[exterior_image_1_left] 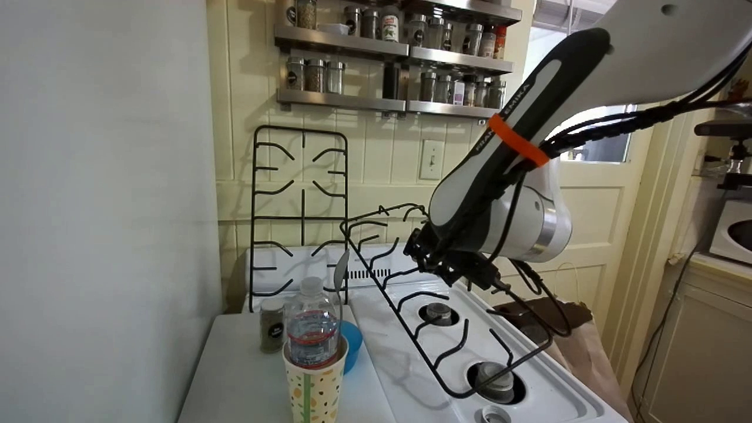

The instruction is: Put the black stove rails against the wall

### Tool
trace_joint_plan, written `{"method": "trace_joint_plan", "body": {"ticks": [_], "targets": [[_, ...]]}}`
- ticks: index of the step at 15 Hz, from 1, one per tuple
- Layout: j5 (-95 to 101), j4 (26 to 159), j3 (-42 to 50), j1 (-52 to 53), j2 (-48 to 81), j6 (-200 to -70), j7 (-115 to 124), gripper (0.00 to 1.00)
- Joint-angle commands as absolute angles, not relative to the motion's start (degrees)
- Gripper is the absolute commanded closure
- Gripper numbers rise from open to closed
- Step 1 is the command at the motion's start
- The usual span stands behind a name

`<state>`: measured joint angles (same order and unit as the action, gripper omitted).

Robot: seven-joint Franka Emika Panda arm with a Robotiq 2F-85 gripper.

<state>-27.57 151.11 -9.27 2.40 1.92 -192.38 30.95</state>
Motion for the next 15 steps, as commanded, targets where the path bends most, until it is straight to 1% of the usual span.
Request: {"method": "trace_joint_plan", "body": {"ticks": [1,7,10,11,13,15], "targets": [[-22.79,152.84,-11.78,1.27,-2.66,-197.72,39.38,1.0],[-4.4,157.27,-7.23,-0.97,-2.74,-209.92,60.51,1.0],[1.64,159.16,-4.12,-3.45,-1.37,-216.53,64.37,1.0],[4.14,157.73,-3.11,-4.26,0.34,-218.0,64.96,1.0],[13.98,158.26,-1.35,-6.17,0.67,-220.53,67.83,1.0],[22.72,158.2,-1.9,-7.41,2.18,-221.78,70.1,1.0]]}}
